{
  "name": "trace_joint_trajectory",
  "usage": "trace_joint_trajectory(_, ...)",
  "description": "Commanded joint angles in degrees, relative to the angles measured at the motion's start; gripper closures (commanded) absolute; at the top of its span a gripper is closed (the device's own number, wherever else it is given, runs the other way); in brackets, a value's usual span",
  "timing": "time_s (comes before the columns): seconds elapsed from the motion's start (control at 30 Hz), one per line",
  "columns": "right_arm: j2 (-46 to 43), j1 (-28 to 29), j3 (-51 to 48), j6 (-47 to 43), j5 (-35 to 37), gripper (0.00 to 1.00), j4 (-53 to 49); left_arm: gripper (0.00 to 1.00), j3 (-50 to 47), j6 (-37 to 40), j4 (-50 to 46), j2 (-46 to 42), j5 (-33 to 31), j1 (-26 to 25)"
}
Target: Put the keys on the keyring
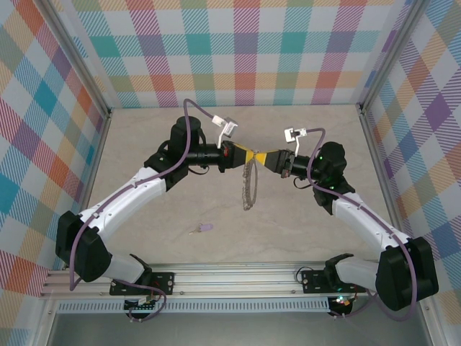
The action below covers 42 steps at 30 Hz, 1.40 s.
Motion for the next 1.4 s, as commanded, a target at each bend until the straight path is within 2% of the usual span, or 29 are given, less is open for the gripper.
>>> trace_joint_trajectory(0.0, -0.16, 0.71, 2.23, 0.03, -0.39, 1.0, 2.6, 1.0, 1.95, -0.19, 2.57, 0.38, 2.04, -0.88)
trace_joint_trajectory(0.2, -1.14, 0.71, 1.7, -0.31, 1.39, 1.0, 1.66, 0.98, 1.47, -0.35, 1.89, 0.17, -0.68, -0.9)
trace_joint_trajectory(0.27, -2.03, 0.67, 1.66, -1.81, 3.26, 1.0, -2.28, 0.76, 1.28, -0.28, 1.16, -0.58, -4.19, -0.9)
trace_joint_trajectory(0.37, -3.38, 0.67, 1.94, -4.99, 5.79, 1.0, -7.82, 0.49, 0.5, 0.14, 0.1, -2.57, -10.54, -0.77)
trace_joint_trajectory(0.5, -3.92, 0.69, 3.27, -7.92, 6.81, 1.0, -13.71, 0.34, -1.29, 0.36, -0.62, -6.09, -16.95, -0.13)
trace_joint_trajectory(0.67, -3.26, 0.72, 6.45, -10.22, 7.35, 1.0, -20.98, 0.28, -2.95, -0.85, -3.83, -9.34, -19.92, 0.07)
trace_joint_trajectory(1.0, -7.69, 0.67, 8.28, -12.35, 14.57, 1.0, -33.9, 0.22, -0.88, -3.08, -7.21, -9.62, -17.82, 0.07)
trace_joint_trajectory(1.17, -9.8, 0.69, 6.03, -11.5, 16.14, 1.0, -34.43, 0.21, -4.11, -6.0, -5.53, -9.79, -19.89, 0.09)
trace_joint_trajectory(1.37, -9.91, 0.67, 3.09, -9.16, 14.96, 1.0, -31.69, 0.19, -7.5, -5.46, -6.39, -9.9, -22.89, 0.06)
